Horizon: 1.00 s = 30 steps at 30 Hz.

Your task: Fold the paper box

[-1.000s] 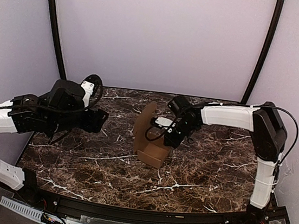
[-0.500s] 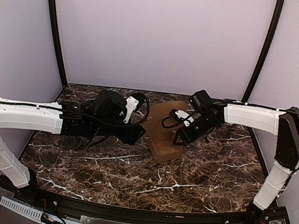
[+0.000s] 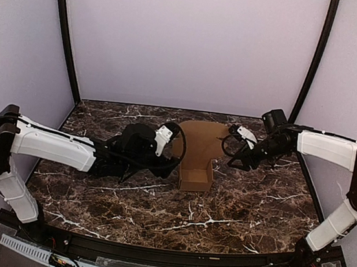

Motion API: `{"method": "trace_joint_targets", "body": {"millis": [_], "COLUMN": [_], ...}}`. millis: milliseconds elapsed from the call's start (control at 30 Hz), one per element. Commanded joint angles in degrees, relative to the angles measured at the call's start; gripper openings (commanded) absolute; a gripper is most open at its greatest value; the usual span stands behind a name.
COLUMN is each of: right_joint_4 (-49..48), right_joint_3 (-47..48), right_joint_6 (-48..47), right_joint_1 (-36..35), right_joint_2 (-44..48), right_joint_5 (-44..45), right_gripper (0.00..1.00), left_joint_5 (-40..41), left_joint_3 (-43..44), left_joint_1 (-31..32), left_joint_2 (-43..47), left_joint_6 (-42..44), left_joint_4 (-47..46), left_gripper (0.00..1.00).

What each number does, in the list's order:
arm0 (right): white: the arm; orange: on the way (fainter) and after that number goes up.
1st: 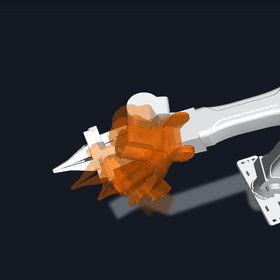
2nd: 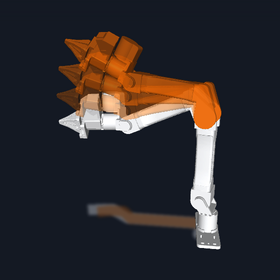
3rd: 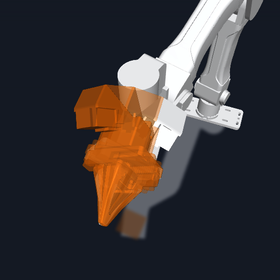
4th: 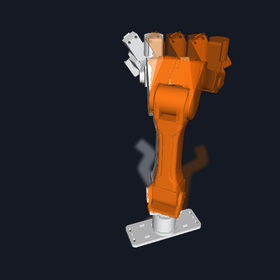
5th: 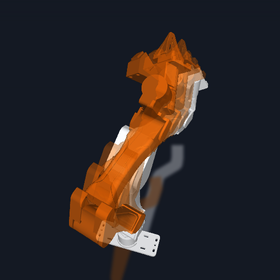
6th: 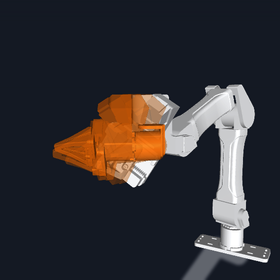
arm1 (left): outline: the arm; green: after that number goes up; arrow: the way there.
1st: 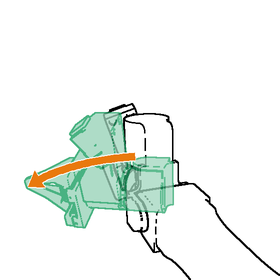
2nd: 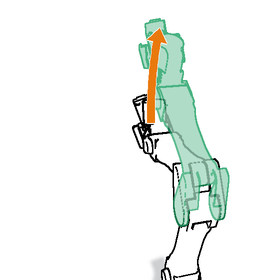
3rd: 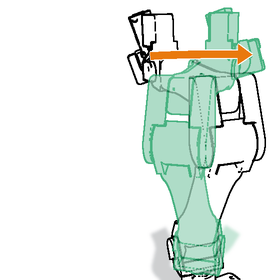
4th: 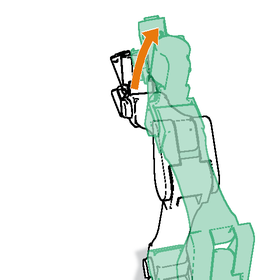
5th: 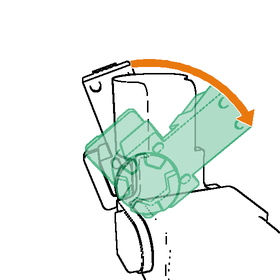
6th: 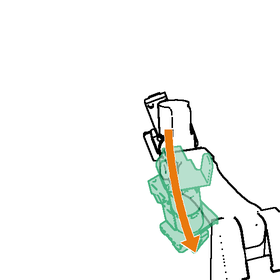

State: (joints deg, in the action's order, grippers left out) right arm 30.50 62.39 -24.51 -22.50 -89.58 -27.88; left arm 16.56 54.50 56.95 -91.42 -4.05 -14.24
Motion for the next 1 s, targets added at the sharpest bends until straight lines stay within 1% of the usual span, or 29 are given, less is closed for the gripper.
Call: {"method": "trace_joint_targets", "body": {"millis": [0,167,233,300,333,400,500,633,733,767,833,967], "right_joint_4": [-12.2,-21.0,-22.7,-23.4,-23.8,-23.9,-23.1,-21.9,-20.9,-20.6,-19.3,-16.4], "right_joint_3": [-2.1,-3.9,-3.7,-3.1,-2.7,-1.7,-0.7,-2.7,-3.7,-3.7,-3.6,-3.7], "right_joint_6": [-3.1,1.3,2.7,3.6,4.1,4.4,3.5,1.6,0.9,0.9,0.7,-0.4], "right_joint_1": [0.3,0.3,0.3,0.3,0.3,0.3,0.3,0.4,0.4,0.4,0.4,0.8], "right_joint_2": [0.5,-0.5,-1.6,-3.3,-4.1,-5.6,-6.5,-4.1,-2.4,-2.1,-1.7,0.3], "right_joint_5": [-9.3,-11.9,-12.1,-12.1,-11.9,-11.8,-11.5,-11.1,-11.1,-10.9,-10.6,-8.9], "right_gripper": [0.53,0.53,0.52,0.51,0.50,0.49,0.49,0.49,0.49,0.49,0.49,0.49], "left_joint_5": [-1.1,-6.9,-11.1,-17.5,-22.4,-27.2,-31.6,-39.3,-43.4,-44.9,-46.5,-47.3], "left_joint_3": [1.0,-0.5,-1.3,-1.4,-1.0,0.9,4.2,5.4,7.2,7.6,8.9,11.7], "left_joint_1": [-3.4,-7.7,-9.6,-11.5,-12.5,-13.5,-14.8,-16.1,-16.6,-16.7,-16.7,-16.8], "left_joint_2": [-2.6,-2.5,-2.4,-3.1,-4.1,-6.6,-10.9,-14.8,-17.4,-18.6,-20.2,-22.7], "left_joint_6": [2.4,1.3,1.9,3.0,3.4,5.5,8.1,7.3,6.1,5.9,5.3,4.6], "left_joint_4": [-5.8,-8.1,-9.8,-11.9,-12.2,-12.0,-12.3,-17.4,-20.7,-21.3,-23.0,-25.2], "left_gripper": [0.83,0.85,0.85,0.85,0.84,0.82,0.78,0.73,0.62,0.55,0.49,0.41]}}
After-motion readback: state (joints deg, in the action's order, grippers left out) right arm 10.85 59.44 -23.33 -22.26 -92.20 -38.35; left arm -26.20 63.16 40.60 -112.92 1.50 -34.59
